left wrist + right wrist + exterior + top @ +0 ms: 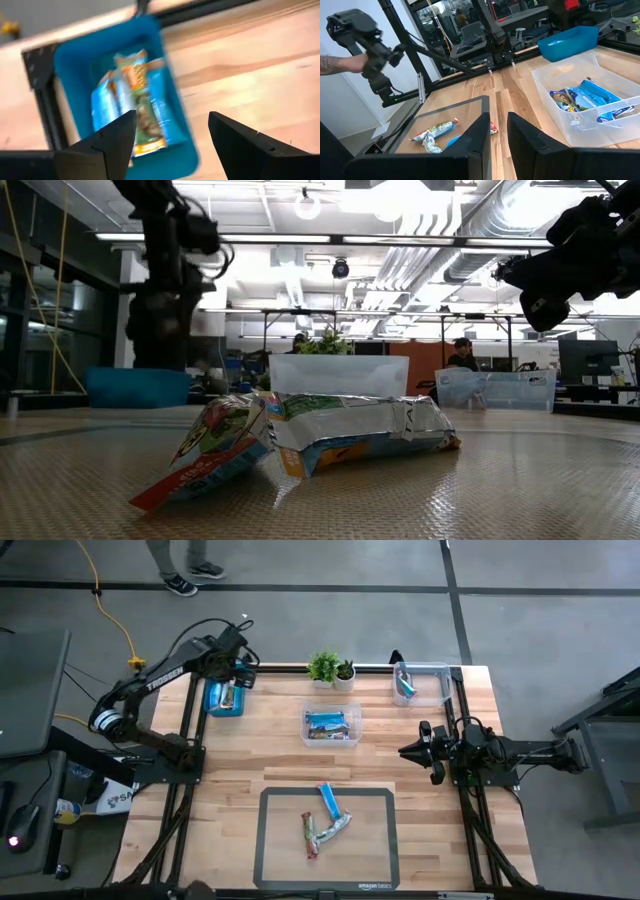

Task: Pick and place Granola Bars by type
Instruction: Put the orange granola bar in the blue bin

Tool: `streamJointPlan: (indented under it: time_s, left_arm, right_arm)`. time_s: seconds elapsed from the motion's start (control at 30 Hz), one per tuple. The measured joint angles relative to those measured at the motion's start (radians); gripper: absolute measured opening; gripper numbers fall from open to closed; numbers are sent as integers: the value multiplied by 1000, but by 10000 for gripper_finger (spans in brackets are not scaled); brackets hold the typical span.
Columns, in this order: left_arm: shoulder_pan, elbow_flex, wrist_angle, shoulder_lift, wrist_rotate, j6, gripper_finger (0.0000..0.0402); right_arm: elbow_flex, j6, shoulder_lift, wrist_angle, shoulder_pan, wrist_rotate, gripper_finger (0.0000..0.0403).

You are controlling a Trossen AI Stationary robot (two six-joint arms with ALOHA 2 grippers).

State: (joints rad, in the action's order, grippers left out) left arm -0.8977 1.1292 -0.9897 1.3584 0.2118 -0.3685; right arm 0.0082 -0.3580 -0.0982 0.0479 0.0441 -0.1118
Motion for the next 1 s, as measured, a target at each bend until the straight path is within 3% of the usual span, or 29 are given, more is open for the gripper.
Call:
streamJointPlan:
  time_s: [0.27, 0.73, 1.0]
  left_arm:
    - [175, 79, 23, -82, -70, -2, 245]
    - [561, 340, 94, -91, -128, 8, 245]
    - [760, 372, 187, -91, -178, -13, 245]
  right_arm:
    - [0, 0, 0, 0, 0, 0, 52]
    - [0, 0, 0, 0, 0, 0, 52]
    - [0, 0, 0, 0, 0, 0, 47]
